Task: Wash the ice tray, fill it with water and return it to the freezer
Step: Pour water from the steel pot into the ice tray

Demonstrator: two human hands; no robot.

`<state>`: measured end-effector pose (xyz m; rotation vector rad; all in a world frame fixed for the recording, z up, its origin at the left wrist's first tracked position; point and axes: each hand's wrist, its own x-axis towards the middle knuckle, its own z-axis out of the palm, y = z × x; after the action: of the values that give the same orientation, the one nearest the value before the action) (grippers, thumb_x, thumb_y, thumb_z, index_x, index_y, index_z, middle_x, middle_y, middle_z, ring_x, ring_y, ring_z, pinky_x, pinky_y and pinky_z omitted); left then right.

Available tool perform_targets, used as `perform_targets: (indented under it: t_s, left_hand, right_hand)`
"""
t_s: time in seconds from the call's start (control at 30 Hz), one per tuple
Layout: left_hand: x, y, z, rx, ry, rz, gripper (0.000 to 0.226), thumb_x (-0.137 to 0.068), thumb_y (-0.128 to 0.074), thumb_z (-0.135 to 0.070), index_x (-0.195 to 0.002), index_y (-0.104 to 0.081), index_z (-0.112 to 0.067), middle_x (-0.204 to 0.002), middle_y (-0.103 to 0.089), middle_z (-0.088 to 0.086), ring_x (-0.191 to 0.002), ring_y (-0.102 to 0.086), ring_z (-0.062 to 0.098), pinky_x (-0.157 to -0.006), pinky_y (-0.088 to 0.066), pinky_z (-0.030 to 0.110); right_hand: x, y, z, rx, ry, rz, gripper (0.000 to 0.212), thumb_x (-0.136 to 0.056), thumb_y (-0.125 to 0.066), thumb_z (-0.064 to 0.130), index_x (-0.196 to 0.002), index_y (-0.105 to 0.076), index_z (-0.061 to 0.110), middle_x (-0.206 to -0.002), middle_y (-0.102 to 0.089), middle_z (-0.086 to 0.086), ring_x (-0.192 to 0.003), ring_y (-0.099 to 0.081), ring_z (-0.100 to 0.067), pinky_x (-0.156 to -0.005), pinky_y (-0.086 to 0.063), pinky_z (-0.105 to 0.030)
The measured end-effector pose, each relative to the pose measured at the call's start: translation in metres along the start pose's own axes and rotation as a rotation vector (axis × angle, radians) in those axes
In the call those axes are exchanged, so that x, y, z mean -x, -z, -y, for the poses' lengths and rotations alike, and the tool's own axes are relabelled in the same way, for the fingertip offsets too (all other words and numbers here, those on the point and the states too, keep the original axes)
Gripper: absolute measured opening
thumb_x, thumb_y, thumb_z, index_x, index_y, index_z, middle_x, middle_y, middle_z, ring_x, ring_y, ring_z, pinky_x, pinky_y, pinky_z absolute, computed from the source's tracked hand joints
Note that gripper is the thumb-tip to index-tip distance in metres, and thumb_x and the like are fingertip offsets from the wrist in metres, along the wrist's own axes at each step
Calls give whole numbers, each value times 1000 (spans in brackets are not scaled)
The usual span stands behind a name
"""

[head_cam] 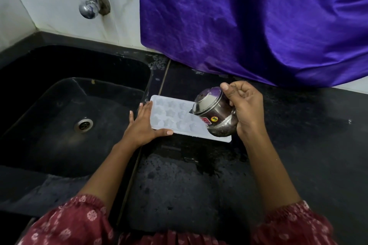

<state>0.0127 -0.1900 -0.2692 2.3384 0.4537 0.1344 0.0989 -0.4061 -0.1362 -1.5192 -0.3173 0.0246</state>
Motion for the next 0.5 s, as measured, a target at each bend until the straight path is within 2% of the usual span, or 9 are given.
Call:
perform_targets:
  t_s: [0.33, 0.5]
  left_hand:
    - [1, 1, -2, 3, 2, 2, 121, -61, -67, -66, -149, 1, -18, -158, 0, -1, -142, 14, 9, -110, 19, 37]
    - [3, 1, -2, 4, -1, -2, 119, -63, -67, -64, -149, 1, -18, -158, 0, -2, -141, 15, 6, -109, 20, 36]
  right_hand:
    - [-2, 0, 1, -7, 4, 2, 18, -77, -71, 19, -69, -56, 17, -46, -50, 15, -47, -42, 2, -53, -40, -10]
    - [-1, 2, -8, -92, -55, -22, 18, -78, -70, 19, -67, -55, 16, -45, -45, 13, -51, -39, -4, -60, -40, -17]
